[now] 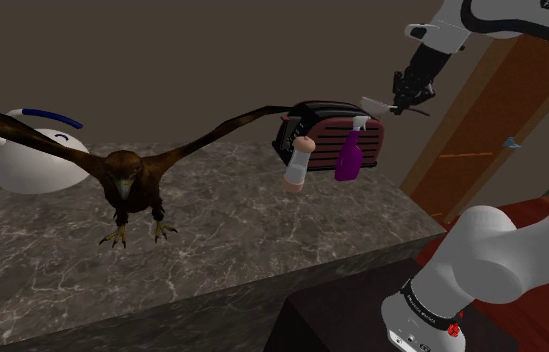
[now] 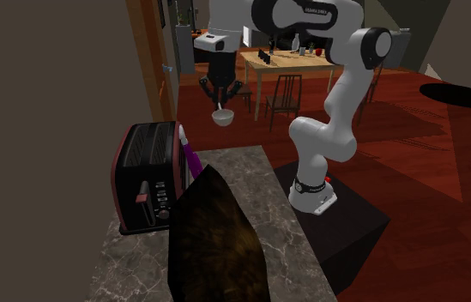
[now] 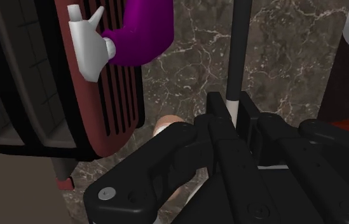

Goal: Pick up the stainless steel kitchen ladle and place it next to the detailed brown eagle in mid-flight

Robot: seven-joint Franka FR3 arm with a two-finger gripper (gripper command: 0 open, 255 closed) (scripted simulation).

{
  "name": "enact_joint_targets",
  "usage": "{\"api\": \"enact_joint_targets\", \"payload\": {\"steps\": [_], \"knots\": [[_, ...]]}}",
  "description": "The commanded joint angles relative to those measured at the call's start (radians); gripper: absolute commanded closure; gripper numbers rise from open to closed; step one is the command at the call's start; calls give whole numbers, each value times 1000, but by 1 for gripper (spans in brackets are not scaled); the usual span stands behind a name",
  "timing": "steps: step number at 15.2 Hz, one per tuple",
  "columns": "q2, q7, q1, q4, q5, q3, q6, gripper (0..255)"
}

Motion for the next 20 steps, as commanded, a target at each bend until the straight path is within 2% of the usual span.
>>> {"api": "enact_joint_targets", "payload": {"steps": [1,12,20], "knots": [[8,-1,3,33,5,5,-26,255],[72,-16,18,221,26,16,-150,255],[69,180,52,184,105,185,-145,255]]}}
